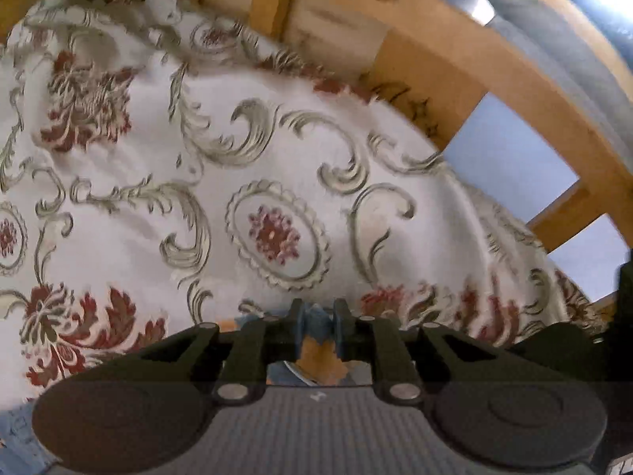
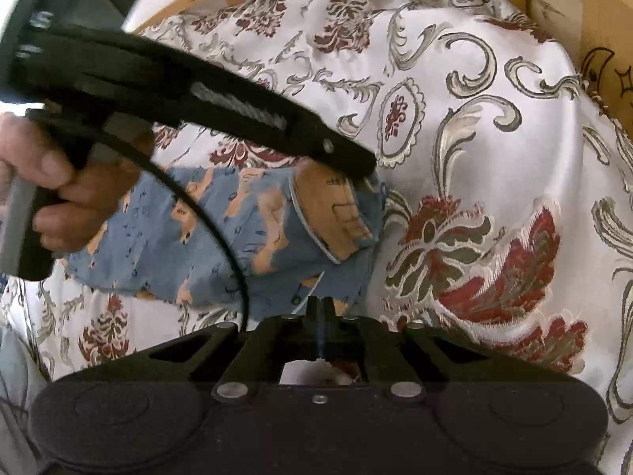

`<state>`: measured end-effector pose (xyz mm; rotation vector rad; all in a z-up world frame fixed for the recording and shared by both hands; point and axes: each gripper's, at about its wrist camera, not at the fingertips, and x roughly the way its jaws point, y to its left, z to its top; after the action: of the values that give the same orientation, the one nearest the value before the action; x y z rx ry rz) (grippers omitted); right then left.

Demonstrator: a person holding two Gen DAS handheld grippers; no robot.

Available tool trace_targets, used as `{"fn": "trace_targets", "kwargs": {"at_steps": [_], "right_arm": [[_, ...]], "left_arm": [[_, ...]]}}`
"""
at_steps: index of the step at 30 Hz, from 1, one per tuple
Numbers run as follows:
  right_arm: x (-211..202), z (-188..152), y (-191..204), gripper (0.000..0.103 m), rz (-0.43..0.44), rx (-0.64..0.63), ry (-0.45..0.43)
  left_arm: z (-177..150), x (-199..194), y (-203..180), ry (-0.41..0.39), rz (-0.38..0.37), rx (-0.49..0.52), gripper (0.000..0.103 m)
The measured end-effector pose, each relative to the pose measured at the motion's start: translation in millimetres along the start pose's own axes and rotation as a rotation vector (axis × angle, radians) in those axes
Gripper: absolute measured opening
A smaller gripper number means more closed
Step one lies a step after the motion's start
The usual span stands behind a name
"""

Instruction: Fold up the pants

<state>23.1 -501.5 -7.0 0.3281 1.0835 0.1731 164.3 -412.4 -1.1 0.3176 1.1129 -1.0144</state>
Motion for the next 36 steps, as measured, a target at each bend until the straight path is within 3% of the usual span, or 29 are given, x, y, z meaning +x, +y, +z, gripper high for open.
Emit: {"fn": "trace_targets", "kwargs": {"at_steps": [3,9,12,14,16,20,23,29,31,33,36], "right_arm": [[-3,-2,-2,0.037,-0.037,-0.008,-0.033],[5,12,8,0.041,-0.147,-0.275,-0.131],[19,18,2,0.037,-0.152,-0.371,-0.138],[24,20,-6,0.033,-0.073,-0.357,-0.130],[23,23,-13,0.002,0.031,-0.295,-0.127],[7,26,-18,0.002,0.146,-0.187,-0.175],[-3,27,-17,0.002,0.218,-0.104,-0.167],[-12,15,-29,0.001,0.257,0.084,-0.016],[-5,8,-33,0.001,0.253,0.118,0.051],[0,3,-37,0.001,0.253,0.139,0.089],[3,0,-34,0.005,0.210,0.100,0.096]], "left_arm": [[-6,3,6,-0.026,0.018,0.009,0.015],[1,-9,8,-0.044,0.003,0.054,0.014],[0,-10,3,-0.056,-0.002,0.075,0.013],[-2,-14,1,-0.068,-0.010,0.076,0.013],[-3,-20,0,-0.098,-0.002,0.069,0.013],[-6,-36,-1,-0.173,0.013,0.042,0.013],[-6,-37,-2,-0.177,0.004,0.039,0.013],[-17,-7,-3,-0.104,-0.027,0.016,0.015],[-25,6,-2,-0.093,-0.024,0.006,0.029],[-31,10,2,-0.098,-0.037,-0.019,0.037],[-39,0,16,-0.146,-0.046,-0.074,0.062]]}}
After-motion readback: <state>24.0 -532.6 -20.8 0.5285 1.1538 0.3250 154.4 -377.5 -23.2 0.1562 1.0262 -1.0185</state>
